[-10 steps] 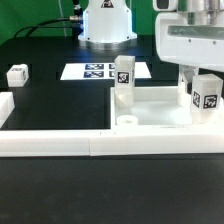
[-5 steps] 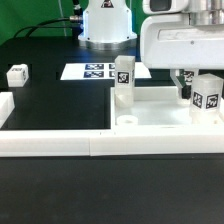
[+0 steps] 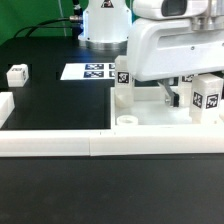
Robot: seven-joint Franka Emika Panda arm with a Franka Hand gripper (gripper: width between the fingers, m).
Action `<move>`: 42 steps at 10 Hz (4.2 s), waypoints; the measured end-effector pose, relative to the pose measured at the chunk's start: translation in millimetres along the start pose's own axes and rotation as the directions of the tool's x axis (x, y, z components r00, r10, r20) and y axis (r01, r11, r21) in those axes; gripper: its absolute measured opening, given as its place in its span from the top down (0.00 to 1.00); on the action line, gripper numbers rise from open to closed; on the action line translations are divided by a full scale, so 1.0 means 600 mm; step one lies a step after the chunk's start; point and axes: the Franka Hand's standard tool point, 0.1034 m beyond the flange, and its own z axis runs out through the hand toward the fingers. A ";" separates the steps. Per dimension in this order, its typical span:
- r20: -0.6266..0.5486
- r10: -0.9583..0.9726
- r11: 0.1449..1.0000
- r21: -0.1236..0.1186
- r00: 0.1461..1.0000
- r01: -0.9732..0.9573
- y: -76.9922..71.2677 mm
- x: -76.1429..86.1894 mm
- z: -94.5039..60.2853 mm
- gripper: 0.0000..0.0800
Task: Assemble square table
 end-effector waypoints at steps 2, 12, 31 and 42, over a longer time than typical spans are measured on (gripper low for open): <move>0.000 0.061 0.998 0.000 0.998 -0.061 0.001 0.000 0.000 0.43; 0.038 0.927 0.375 -0.035 0.374 -0.926 -0.029 0.012 -0.005 0.67; 0.127 0.925 -0.365 0.031 -0.358 -0.931 -0.041 -0.017 -0.122 0.19; 0.099 0.988 -0.131 0.085 -0.123 -0.988 0.028 -0.083 -0.158 0.19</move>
Offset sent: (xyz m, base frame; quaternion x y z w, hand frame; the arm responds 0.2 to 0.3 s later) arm 0.0000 0.0000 0.0000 0.0000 0.0000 0.1296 0.9916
